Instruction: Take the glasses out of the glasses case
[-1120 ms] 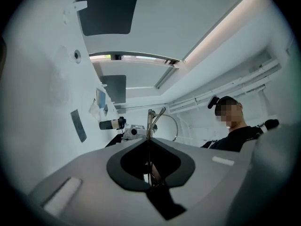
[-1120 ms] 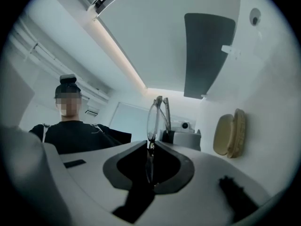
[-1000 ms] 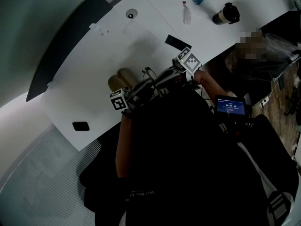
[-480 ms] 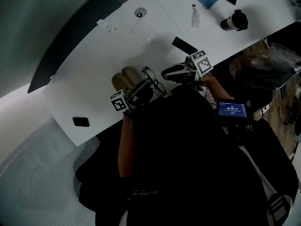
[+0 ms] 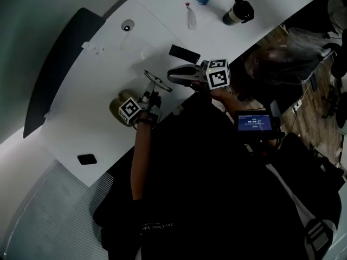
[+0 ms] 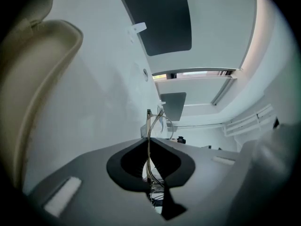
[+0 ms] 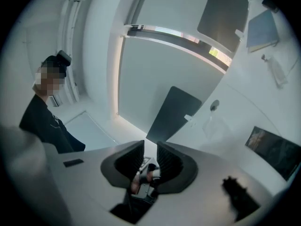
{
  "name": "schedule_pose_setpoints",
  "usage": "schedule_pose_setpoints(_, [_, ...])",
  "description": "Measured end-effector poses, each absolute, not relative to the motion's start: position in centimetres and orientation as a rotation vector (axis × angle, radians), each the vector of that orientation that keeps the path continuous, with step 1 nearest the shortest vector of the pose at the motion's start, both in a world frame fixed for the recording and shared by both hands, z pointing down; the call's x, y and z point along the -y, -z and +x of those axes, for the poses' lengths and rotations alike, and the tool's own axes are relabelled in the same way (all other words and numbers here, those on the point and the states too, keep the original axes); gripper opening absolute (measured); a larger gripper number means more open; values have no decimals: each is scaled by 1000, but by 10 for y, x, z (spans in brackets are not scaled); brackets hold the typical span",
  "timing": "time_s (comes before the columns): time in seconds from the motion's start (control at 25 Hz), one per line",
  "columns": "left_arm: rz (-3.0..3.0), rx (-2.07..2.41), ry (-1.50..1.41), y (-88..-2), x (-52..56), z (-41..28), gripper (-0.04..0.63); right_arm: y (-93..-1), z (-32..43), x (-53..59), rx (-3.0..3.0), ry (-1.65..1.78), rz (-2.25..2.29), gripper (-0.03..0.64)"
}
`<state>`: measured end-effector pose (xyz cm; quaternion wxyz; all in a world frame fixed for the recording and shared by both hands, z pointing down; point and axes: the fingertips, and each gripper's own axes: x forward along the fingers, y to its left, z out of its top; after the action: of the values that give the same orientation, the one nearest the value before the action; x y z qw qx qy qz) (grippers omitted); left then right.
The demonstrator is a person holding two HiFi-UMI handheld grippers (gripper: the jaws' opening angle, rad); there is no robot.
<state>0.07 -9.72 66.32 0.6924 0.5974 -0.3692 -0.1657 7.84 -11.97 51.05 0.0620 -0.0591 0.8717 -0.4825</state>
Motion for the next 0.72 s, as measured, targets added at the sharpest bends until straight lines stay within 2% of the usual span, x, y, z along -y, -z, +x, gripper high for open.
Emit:
schedule_pose_setpoints(0.28, [1270, 813, 354, -682, 95, 30, 23, -491, 86, 115, -2575, 1461, -153, 89])
schedule_pose_setpoints(0.72, [1223, 886, 271, -717, 72, 24, 26, -498, 84, 111, -2561, 1496, -148, 89])
